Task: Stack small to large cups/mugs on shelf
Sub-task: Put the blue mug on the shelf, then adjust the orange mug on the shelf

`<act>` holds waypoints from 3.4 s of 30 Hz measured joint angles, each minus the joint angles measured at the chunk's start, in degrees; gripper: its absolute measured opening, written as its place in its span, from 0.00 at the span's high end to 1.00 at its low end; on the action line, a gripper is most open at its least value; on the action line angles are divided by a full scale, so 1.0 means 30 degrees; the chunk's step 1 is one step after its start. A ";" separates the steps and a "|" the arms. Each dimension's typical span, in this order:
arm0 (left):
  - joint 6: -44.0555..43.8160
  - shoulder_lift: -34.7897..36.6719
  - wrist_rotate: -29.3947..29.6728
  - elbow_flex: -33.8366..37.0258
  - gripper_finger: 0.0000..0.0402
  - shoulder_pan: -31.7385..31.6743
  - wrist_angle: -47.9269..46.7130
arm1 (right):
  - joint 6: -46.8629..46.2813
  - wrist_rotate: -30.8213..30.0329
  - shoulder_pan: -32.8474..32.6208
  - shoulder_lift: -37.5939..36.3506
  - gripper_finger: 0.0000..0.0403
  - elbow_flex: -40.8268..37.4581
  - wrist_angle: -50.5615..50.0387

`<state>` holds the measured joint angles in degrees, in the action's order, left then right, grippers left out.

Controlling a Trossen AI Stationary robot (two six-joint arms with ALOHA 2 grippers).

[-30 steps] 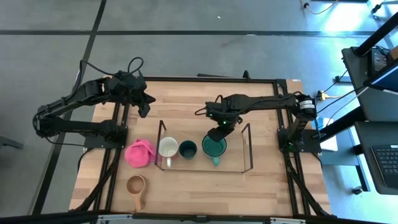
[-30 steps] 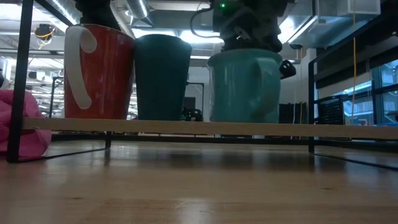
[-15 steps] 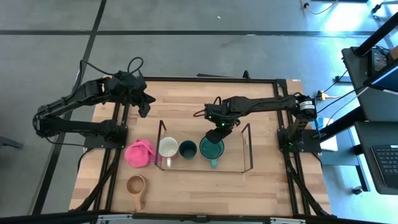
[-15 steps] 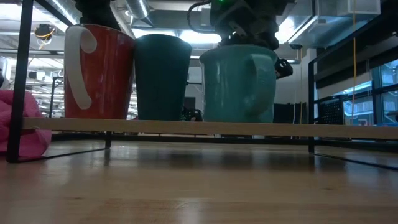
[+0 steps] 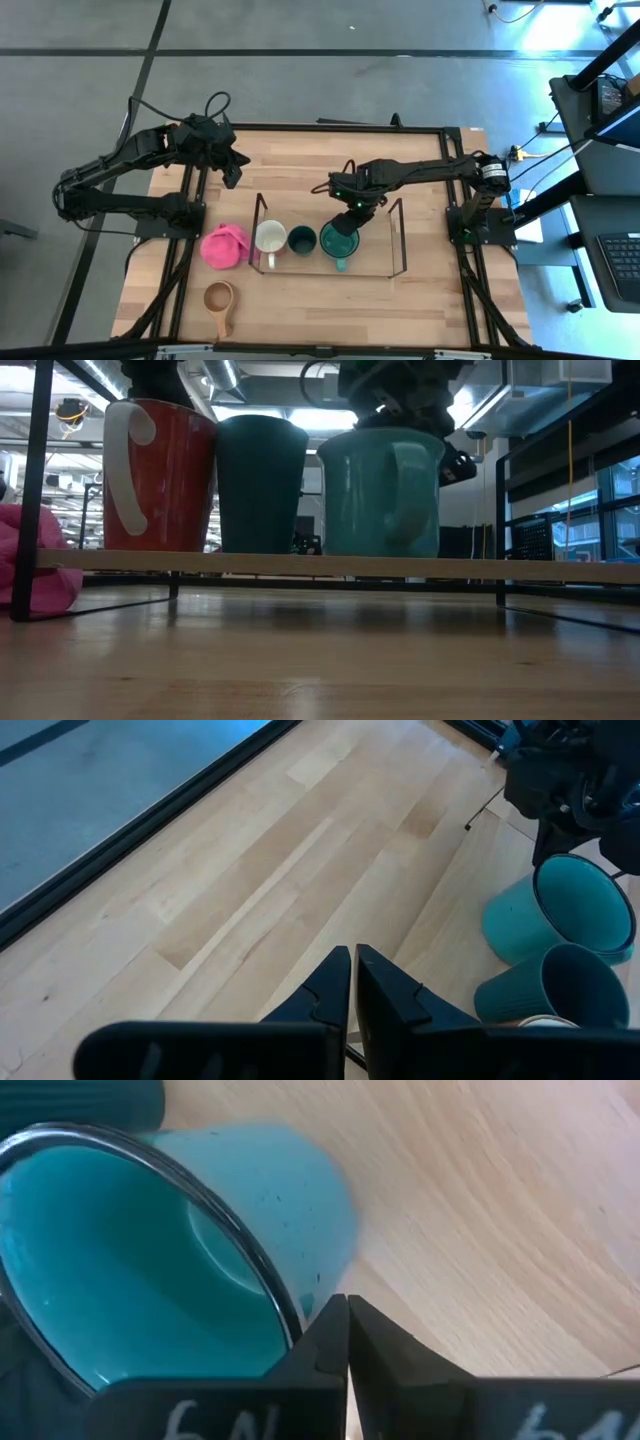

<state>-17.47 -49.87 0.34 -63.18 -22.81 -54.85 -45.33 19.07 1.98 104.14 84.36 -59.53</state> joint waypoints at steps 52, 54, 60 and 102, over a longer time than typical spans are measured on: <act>-0.5508 0.0807 0.3086 0.1230 0.97 0.1633 -0.4576 | -0.0697 -0.4950 0.0856 0.0000 0.99 0.0044 -0.1468; -0.6612 0.1601 0.2568 0.2582 0.97 0.2457 -0.3288 | -0.0305 -0.4988 0.1205 -0.0092 0.99 0.0044 -0.1272; -1.0879 0.4267 0.1686 0.7062 0.97 0.5402 0.0362 | 0.0477 -0.5513 0.2197 -0.0772 0.99 0.0073 -0.0587; -1.6989 0.2244 0.4079 1.0848 0.97 1.4608 0.8418 | 0.2715 -0.6025 0.4517 -0.2535 0.99 0.0066 -0.1026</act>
<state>-68.44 -43.13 12.57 -30.63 21.02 -29.60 -37.19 0.99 15.53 96.53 84.55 -62.61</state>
